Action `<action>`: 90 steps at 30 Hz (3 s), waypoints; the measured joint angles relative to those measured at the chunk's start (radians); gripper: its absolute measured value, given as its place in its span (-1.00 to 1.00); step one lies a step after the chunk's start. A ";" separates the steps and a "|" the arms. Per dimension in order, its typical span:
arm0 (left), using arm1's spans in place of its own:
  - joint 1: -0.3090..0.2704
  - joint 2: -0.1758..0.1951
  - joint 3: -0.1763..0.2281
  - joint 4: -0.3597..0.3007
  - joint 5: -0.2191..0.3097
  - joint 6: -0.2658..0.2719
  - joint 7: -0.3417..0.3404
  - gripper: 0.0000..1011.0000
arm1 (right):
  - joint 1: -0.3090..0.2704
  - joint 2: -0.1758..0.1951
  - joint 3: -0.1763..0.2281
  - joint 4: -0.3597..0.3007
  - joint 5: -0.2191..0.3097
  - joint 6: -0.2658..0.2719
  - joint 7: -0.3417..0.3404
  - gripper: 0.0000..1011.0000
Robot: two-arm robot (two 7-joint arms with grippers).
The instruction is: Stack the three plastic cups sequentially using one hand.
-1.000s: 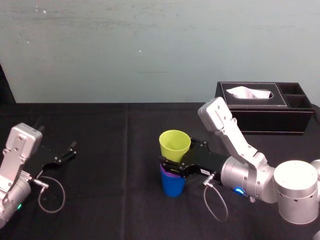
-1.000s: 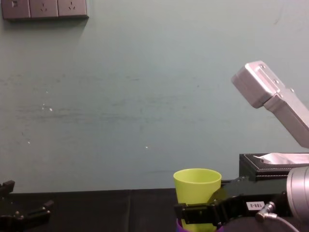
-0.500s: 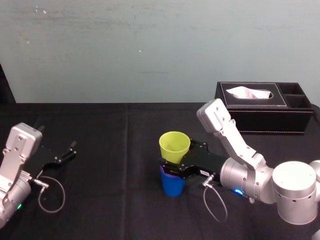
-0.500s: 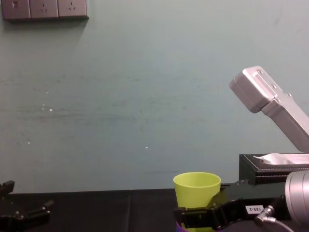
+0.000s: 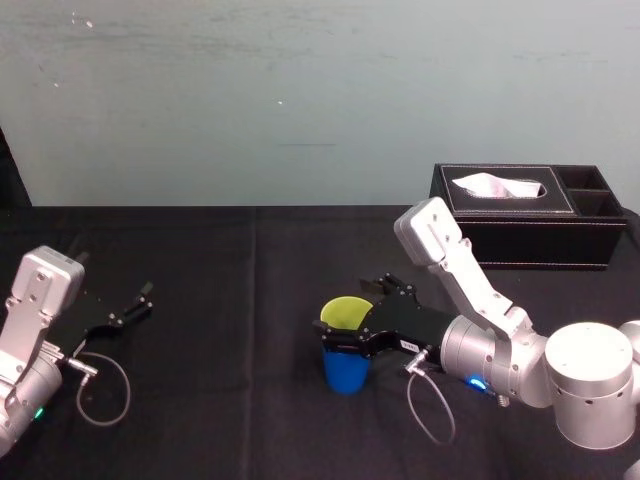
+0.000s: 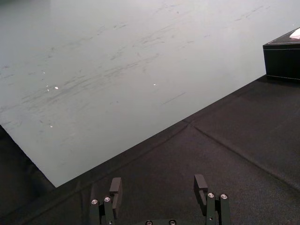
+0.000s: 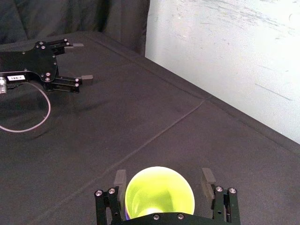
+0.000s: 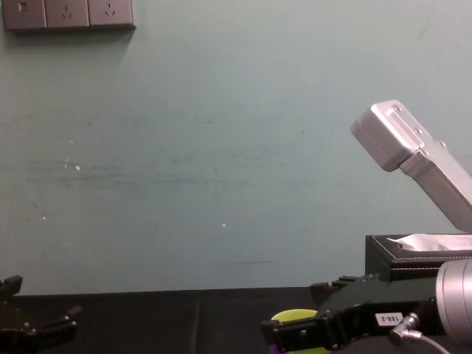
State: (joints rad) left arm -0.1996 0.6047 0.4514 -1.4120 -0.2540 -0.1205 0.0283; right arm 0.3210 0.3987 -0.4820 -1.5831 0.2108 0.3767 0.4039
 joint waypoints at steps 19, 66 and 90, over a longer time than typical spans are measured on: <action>0.000 0.000 0.000 0.000 0.000 0.000 0.000 0.98 | -0.098 -0.037 0.112 -0.068 0.015 -0.154 -0.106 0.98; 0.000 0.000 0.000 0.000 0.000 0.000 0.000 0.98 | -0.194 -0.179 0.258 0.042 -0.083 -0.096 -0.392 0.98; 0.000 0.000 0.000 0.000 0.000 0.000 0.000 0.98 | -0.194 -0.179 0.257 0.041 -0.082 -0.097 -0.392 0.98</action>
State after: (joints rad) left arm -0.1995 0.6047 0.4514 -1.4120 -0.2539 -0.1205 0.0283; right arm 0.1271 0.2201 -0.2248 -1.5423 0.1283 0.2801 0.0115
